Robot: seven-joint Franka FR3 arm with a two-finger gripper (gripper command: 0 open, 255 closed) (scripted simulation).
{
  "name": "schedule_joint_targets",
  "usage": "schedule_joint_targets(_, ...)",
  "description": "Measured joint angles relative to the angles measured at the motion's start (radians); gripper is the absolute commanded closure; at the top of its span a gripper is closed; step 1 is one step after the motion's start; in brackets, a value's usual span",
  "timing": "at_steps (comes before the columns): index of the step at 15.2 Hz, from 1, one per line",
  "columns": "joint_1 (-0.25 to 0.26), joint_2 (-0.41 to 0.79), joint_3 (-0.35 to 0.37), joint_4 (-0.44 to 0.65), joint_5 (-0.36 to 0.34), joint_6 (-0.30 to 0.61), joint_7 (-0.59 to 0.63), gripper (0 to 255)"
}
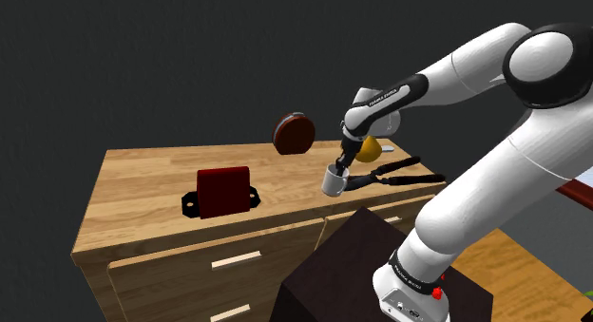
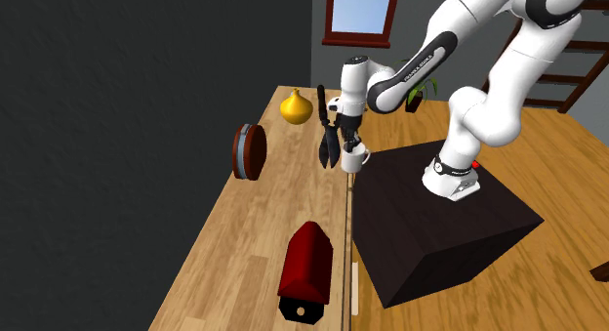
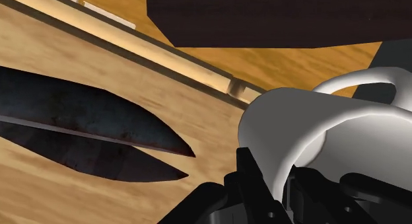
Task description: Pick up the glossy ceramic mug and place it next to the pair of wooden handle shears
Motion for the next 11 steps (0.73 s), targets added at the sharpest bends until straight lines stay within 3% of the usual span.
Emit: schedule_joint_targets(11, 0.020, 0.160, -0.009, -0.026, 0.070, 0.181, -0.054, 255)
